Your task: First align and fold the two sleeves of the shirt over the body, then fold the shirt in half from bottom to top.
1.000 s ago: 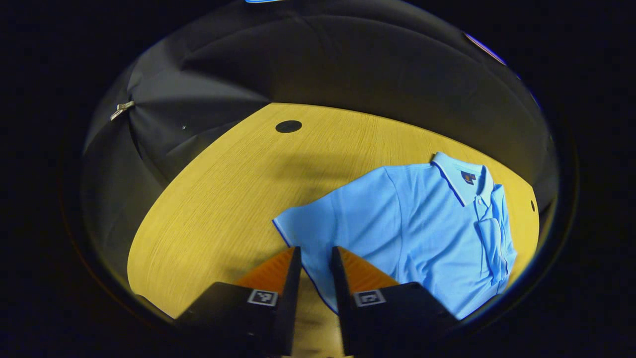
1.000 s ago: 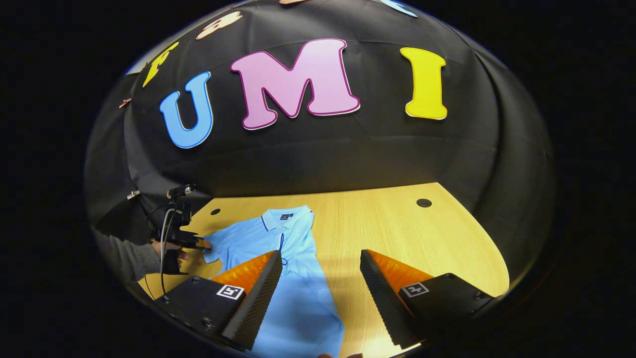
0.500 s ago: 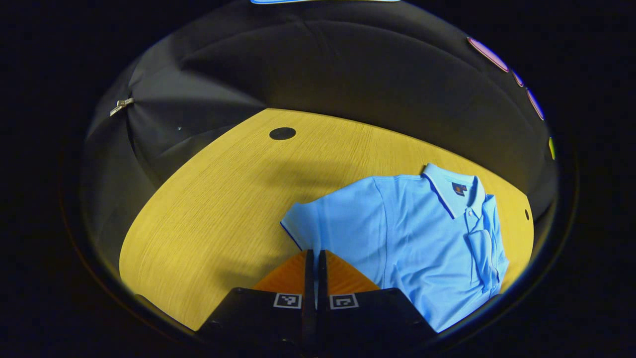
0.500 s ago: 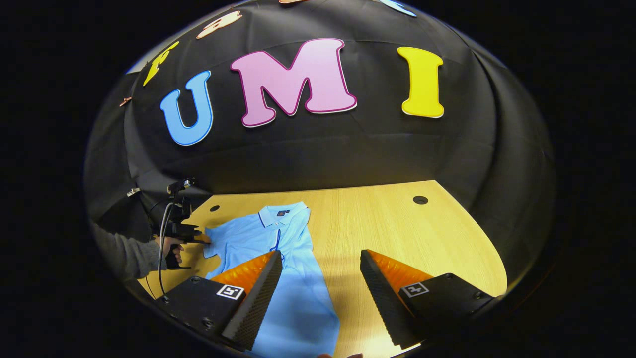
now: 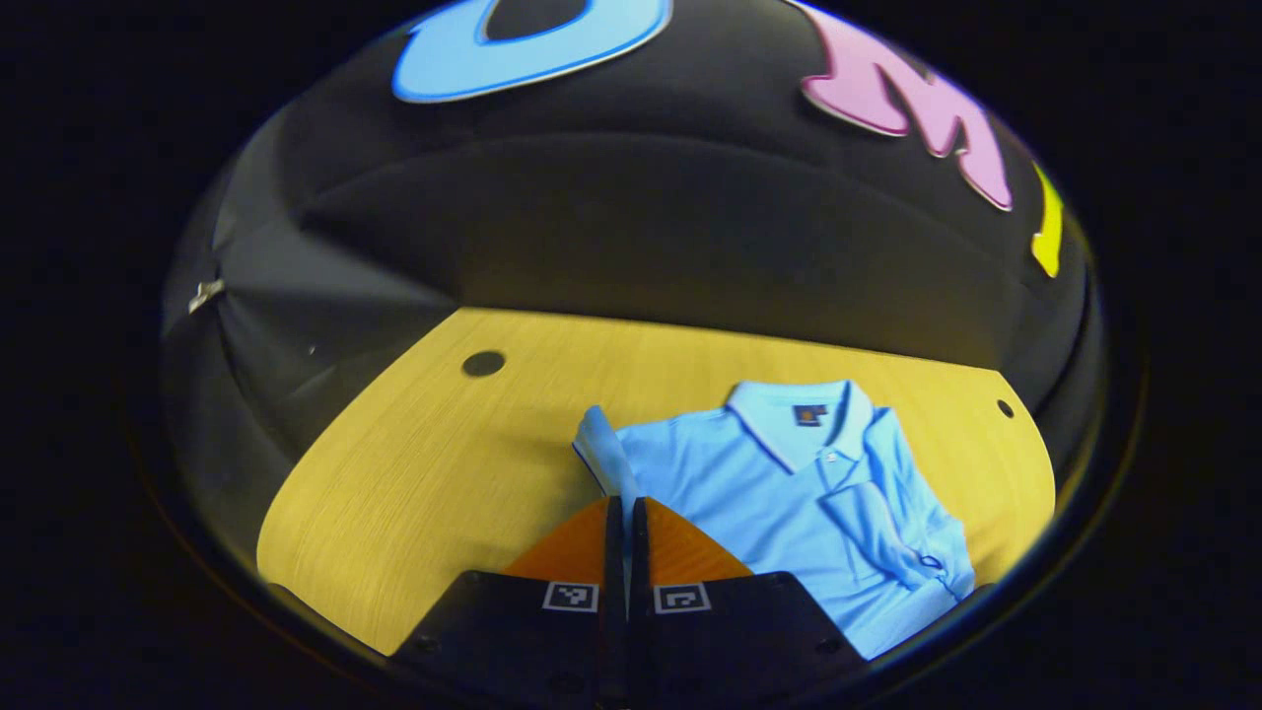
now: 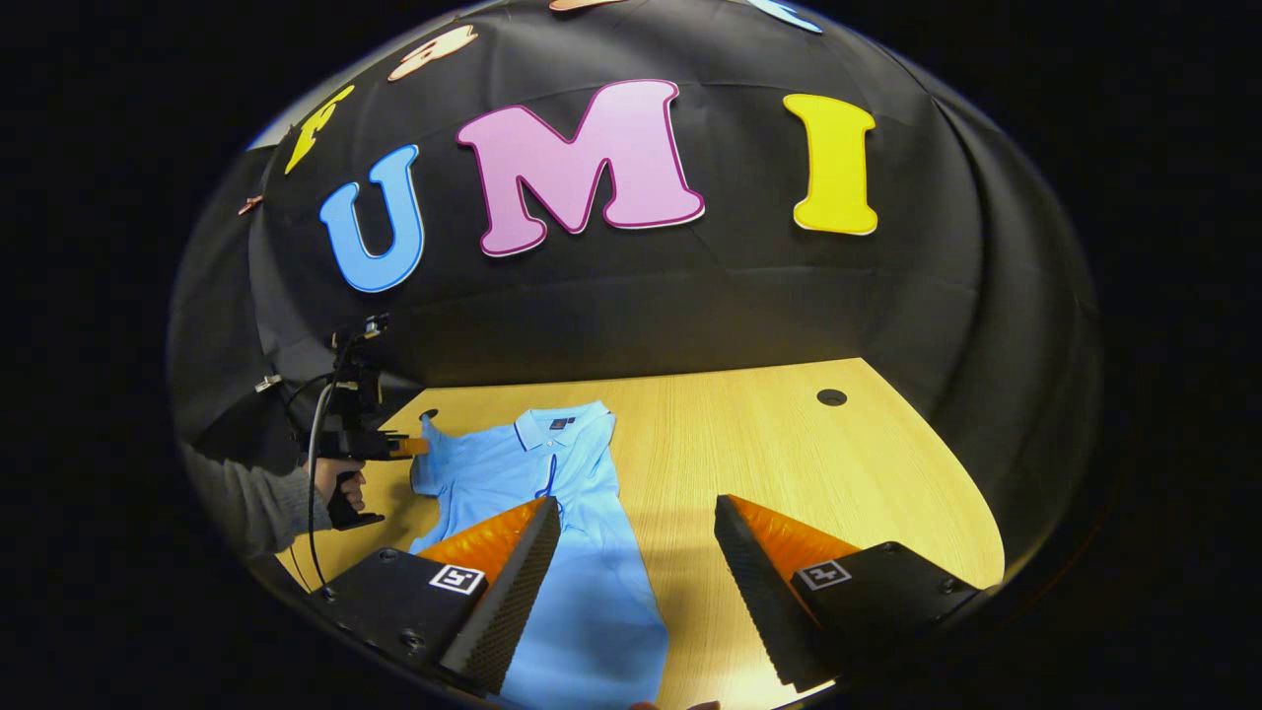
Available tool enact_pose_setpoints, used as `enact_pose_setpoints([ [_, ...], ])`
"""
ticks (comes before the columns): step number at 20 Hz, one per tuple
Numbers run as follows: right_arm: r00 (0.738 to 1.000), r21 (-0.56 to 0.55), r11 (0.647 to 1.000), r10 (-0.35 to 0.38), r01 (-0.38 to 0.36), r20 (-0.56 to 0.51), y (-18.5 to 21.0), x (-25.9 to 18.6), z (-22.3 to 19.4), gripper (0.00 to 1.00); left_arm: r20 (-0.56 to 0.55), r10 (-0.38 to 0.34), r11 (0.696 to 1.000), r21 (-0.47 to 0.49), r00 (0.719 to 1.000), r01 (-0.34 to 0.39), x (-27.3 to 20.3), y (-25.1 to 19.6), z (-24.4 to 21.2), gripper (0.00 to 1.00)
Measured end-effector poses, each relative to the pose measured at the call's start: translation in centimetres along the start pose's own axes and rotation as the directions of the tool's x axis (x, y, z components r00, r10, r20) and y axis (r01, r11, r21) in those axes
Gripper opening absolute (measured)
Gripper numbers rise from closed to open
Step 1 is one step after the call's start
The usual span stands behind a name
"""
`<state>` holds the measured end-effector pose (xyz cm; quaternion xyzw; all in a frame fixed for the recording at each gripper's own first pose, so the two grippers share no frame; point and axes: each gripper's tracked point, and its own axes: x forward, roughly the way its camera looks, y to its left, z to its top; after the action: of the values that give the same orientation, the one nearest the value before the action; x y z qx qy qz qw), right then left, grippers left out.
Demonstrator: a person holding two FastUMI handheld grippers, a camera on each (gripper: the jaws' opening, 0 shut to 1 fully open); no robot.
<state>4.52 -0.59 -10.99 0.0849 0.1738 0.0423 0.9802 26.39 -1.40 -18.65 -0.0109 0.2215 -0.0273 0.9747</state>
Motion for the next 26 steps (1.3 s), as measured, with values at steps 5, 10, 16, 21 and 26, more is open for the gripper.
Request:
enact_pose_setpoints([
  [5,1.000,0.001,1.000,-0.013,0.013,-0.006,-1.0,-0.6,-0.1,0.98,0.046,-0.178,0.975,0.144,0.983,0.170,-1.8,-9.1,1.6,0.06],
  [10,0.999,0.020,0.999,-0.050,0.050,-0.011,-2.8,-1.4,-0.6,0.98,0.023,-0.309,0.929,0.223,0.951,0.296,-2.6,-15.9,0.0,0.06],
  [16,0.996,0.047,0.995,-0.083,0.084,-0.015,-4.3,-2.0,-1.3,0.98,-0.052,-0.364,0.886,0.287,0.930,0.364,-3.0,-19.6,-3.6,0.06],
  [21,0.995,0.054,0.994,-0.095,0.096,-0.013,-4.7,-2.0,-1.3,0.98,-0.138,-0.336,0.862,0.354,0.932,0.363,-1.3,-20.2,-7.2,0.06],
  [26,0.995,0.052,0.994,-0.097,0.097,-0.011,-4.7,-2.0,-1.3,0.98,-0.158,-0.305,0.860,0.377,0.939,0.343,0.0,-20.4,-8.0,0.06],
])
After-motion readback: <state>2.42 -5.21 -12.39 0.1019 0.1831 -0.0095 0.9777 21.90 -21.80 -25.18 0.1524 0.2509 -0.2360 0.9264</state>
